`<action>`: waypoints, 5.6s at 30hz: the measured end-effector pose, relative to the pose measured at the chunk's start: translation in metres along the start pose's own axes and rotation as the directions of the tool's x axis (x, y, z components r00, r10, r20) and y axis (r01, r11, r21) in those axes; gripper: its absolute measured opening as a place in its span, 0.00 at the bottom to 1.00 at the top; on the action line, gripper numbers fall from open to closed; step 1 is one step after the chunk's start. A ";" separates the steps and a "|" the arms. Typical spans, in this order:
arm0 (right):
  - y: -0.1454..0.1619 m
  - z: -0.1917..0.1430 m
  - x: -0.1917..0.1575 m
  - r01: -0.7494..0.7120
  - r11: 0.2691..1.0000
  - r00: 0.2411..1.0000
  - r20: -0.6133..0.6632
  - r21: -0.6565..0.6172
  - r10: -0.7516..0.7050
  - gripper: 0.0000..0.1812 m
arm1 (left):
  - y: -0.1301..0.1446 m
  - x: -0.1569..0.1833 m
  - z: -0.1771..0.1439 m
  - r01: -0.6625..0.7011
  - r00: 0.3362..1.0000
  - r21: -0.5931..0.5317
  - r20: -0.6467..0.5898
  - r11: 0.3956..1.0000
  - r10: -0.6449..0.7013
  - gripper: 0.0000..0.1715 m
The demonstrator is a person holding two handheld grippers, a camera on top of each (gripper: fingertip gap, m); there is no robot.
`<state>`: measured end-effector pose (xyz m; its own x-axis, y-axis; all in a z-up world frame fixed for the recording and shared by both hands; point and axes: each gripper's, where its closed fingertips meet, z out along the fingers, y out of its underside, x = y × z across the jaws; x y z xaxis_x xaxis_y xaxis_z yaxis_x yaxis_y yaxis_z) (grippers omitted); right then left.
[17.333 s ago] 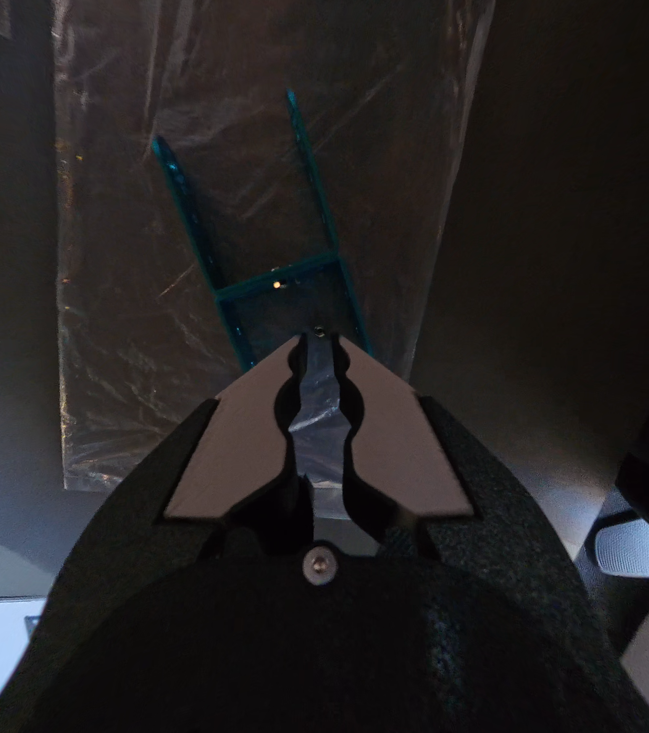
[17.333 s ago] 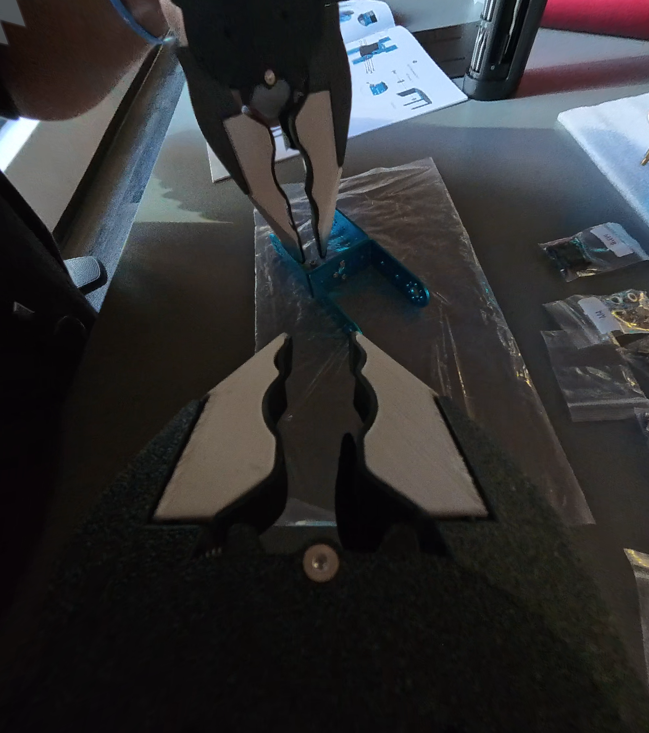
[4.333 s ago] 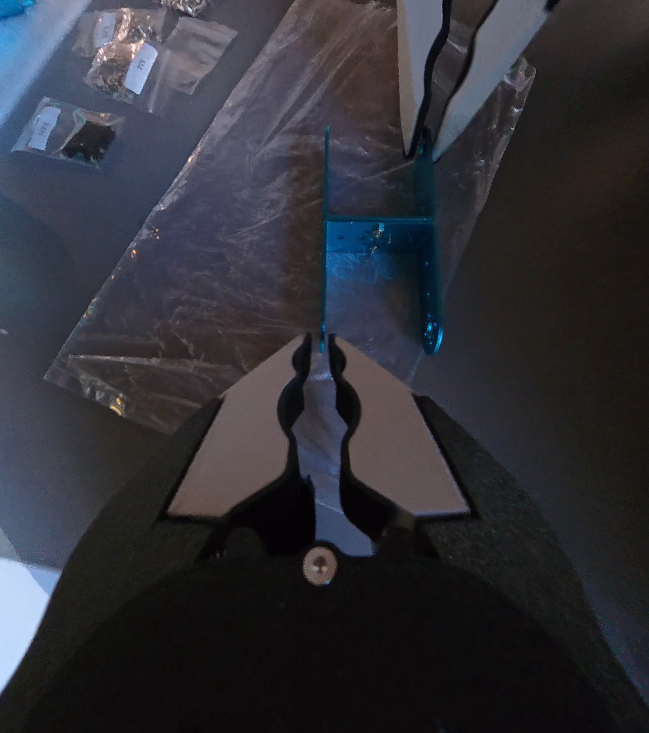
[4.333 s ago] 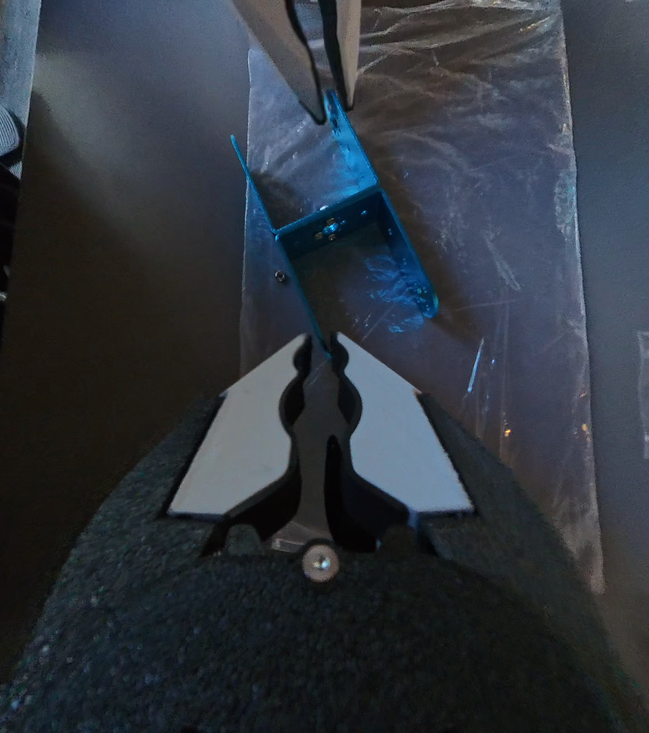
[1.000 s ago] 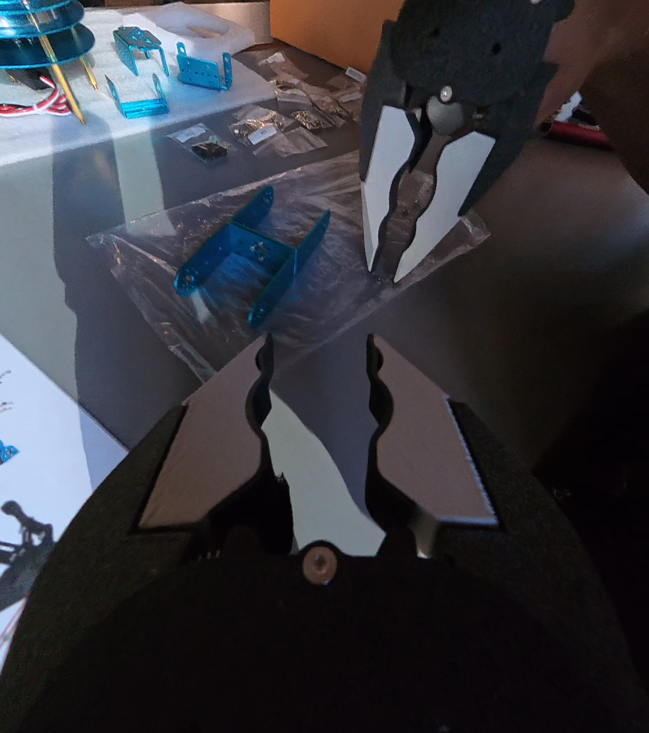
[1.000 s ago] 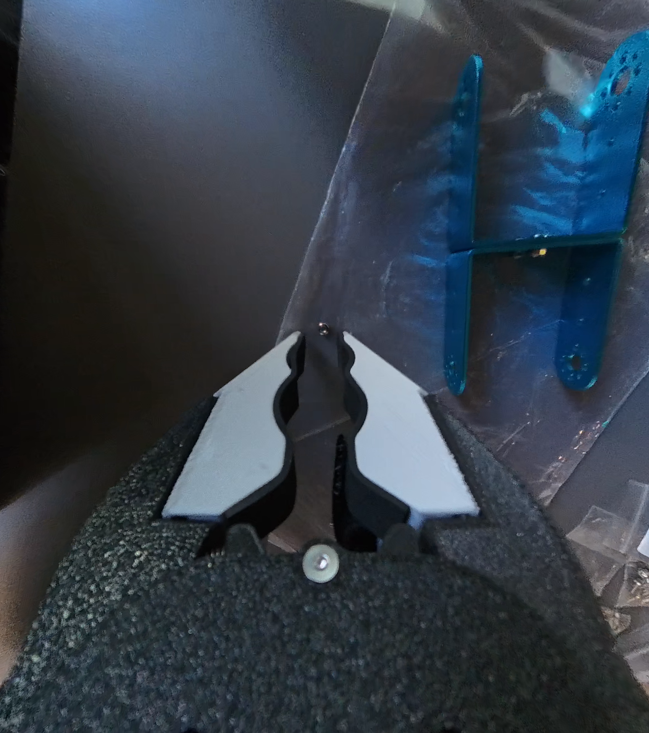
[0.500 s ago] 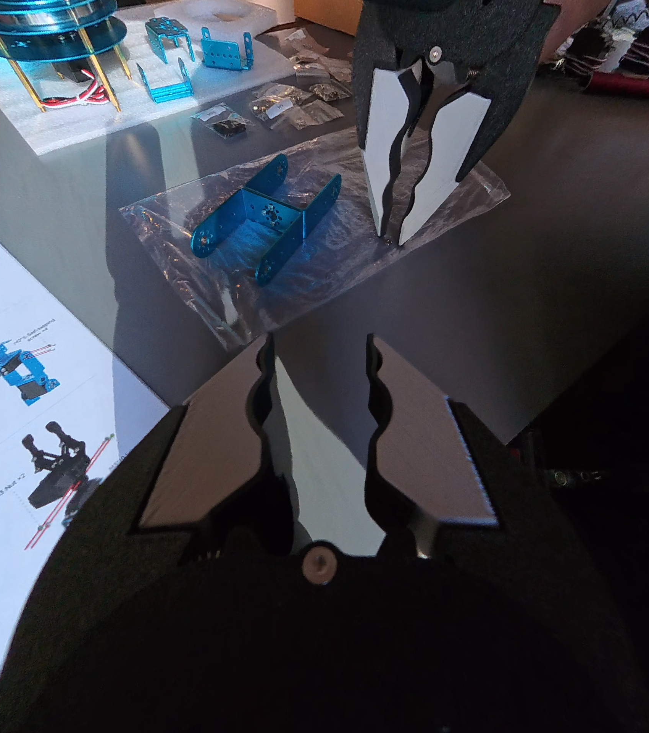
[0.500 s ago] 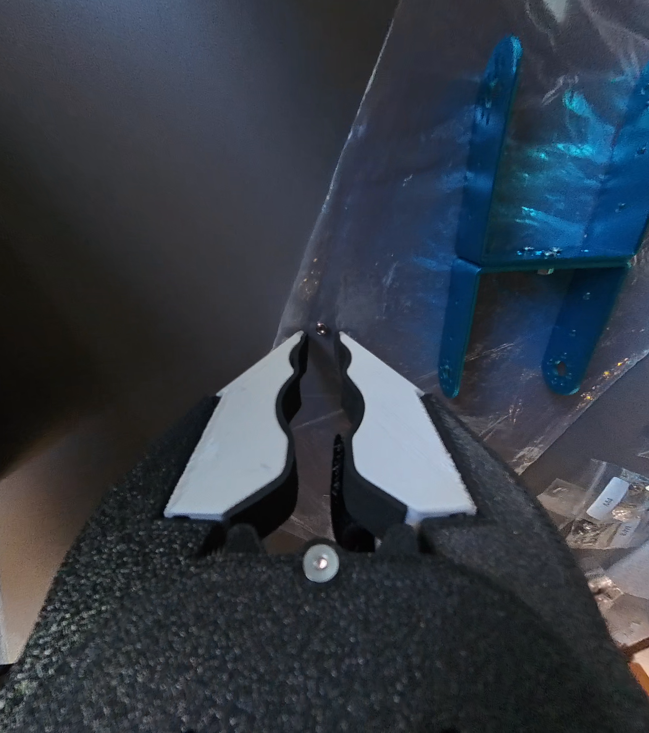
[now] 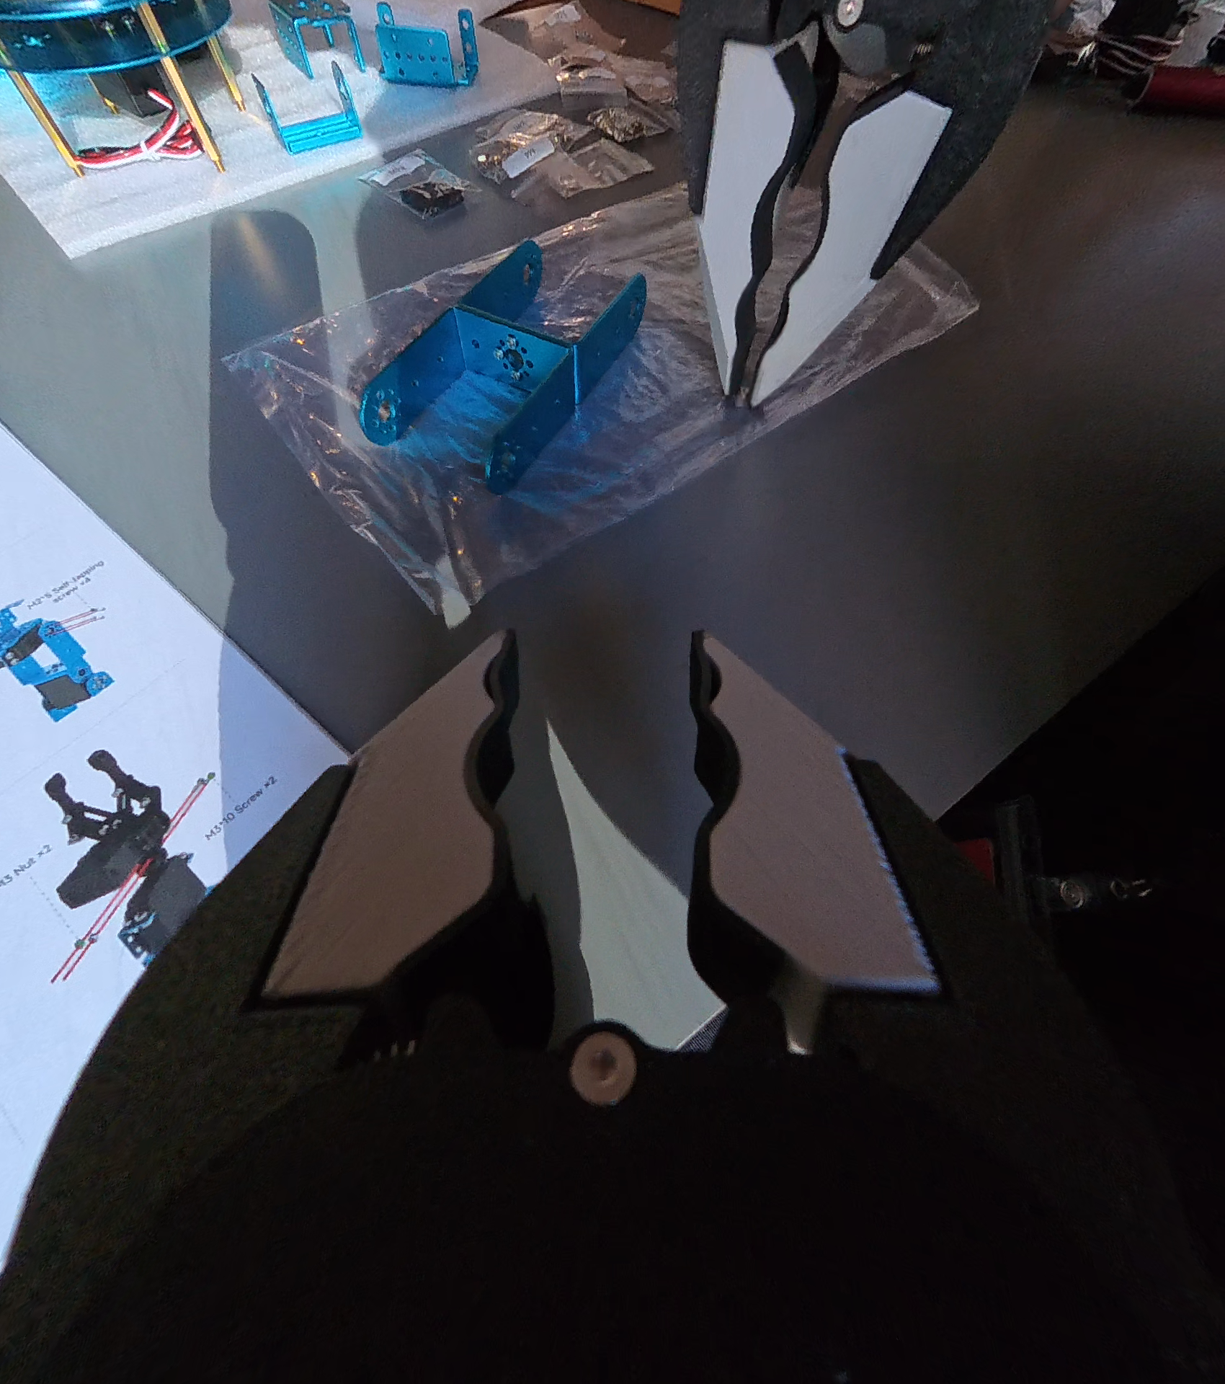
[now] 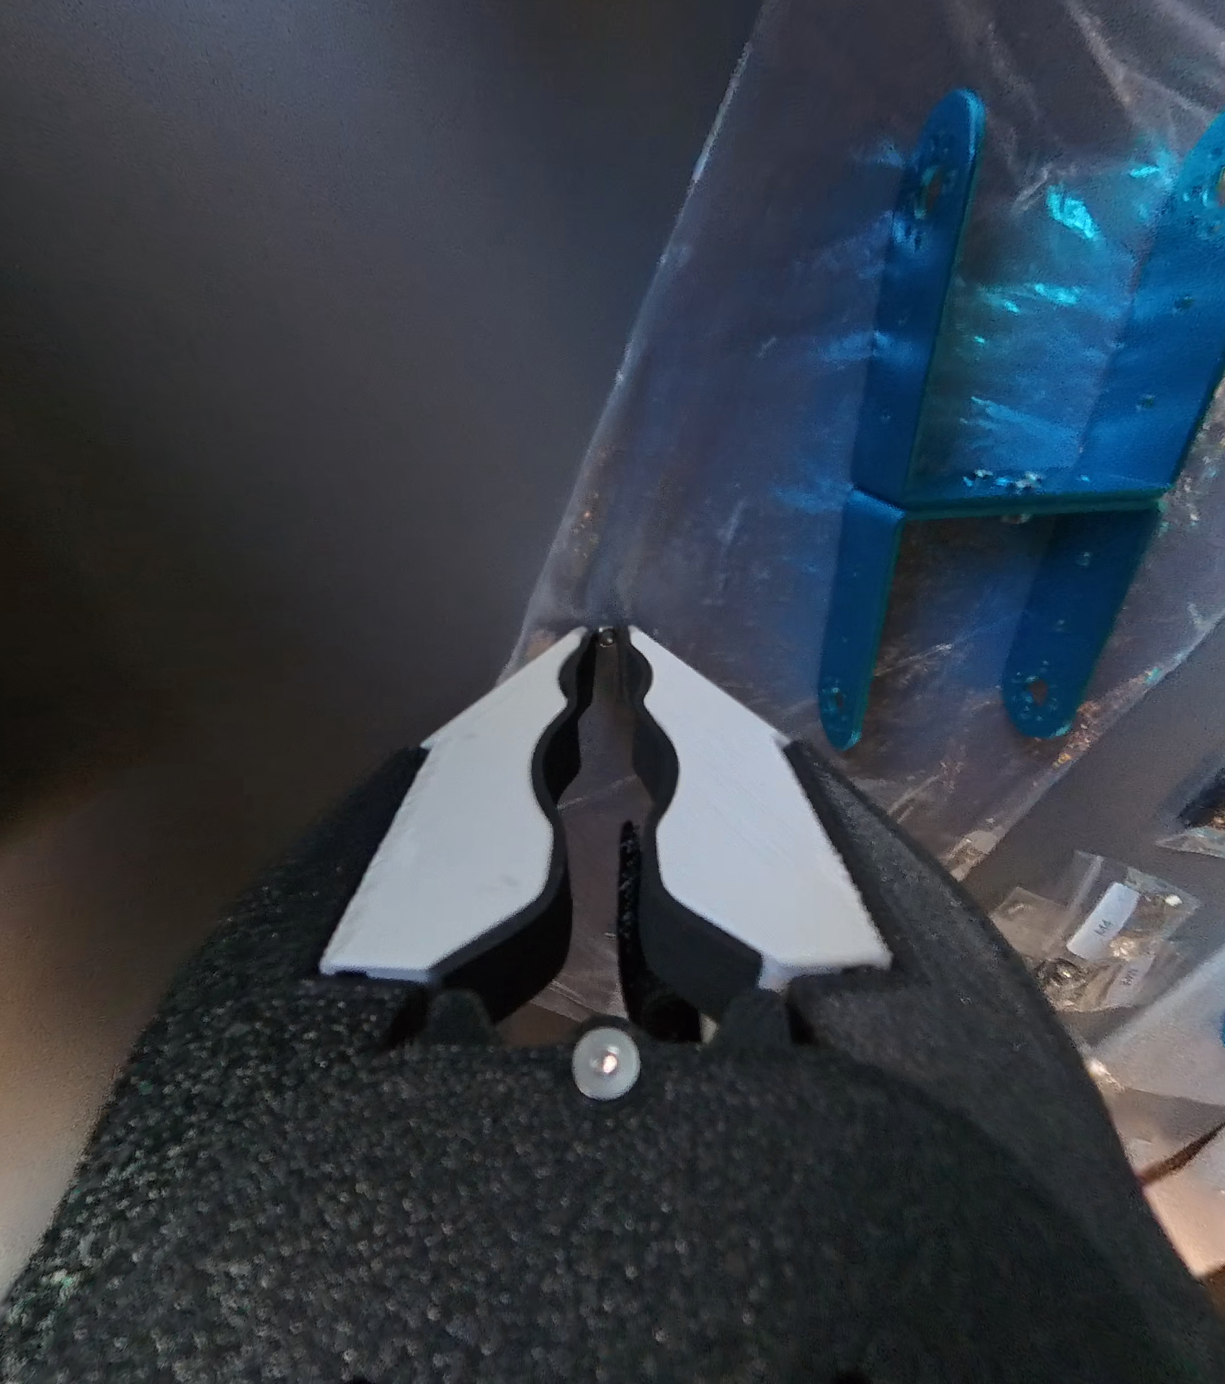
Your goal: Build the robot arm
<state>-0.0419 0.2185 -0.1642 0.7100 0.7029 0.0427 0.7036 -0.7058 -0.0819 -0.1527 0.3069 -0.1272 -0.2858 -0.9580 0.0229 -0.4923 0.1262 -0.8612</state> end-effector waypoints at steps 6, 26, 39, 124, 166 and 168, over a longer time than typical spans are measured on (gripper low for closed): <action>0.003 -0.013 0.014 -0.075 0.977 0.997 0.016 0.201 0.073 0.03 | -0.007 -0.001 0.008 -0.021 0.999 0.001 -0.027 1.000 0.021 0.26; -0.020 -0.014 0.096 0.191 0.686 0.976 -0.209 0.702 -0.059 0.02 | -0.070 -0.073 0.109 -0.327 0.923 -0.045 -0.231 0.944 0.308 0.20; -0.033 -0.009 0.094 0.219 0.677 0.975 -0.180 0.703 -0.128 0.02 | -0.054 -0.062 0.138 -0.456 0.837 -0.062 -0.369 0.888 0.404 0.16; -0.035 -0.006 0.079 0.083 0.751 0.995 -0.015 0.655 -0.097 0.08 | -0.049 -0.046 0.142 -0.468 0.825 -0.096 -0.404 0.878 0.396 0.12; -0.023 0.002 0.083 0.063 0.865 0.997 0.015 0.498 -0.081 0.06 | -0.045 -0.051 0.135 -0.465 0.829 -0.112 -0.404 0.878 0.387 0.08; -0.022 0.002 0.085 0.069 0.878 0.996 0.011 0.473 -0.085 0.07 | -0.045 -0.053 0.135 -0.471 0.828 -0.117 -0.399 0.874 0.393 0.06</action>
<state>0.0028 0.2938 -0.1612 0.6476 0.7610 0.0381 0.6540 -0.5296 -0.5402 -0.0047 0.3175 -0.1584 -0.7582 -0.6414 -0.1170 -0.3917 0.5916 -0.7047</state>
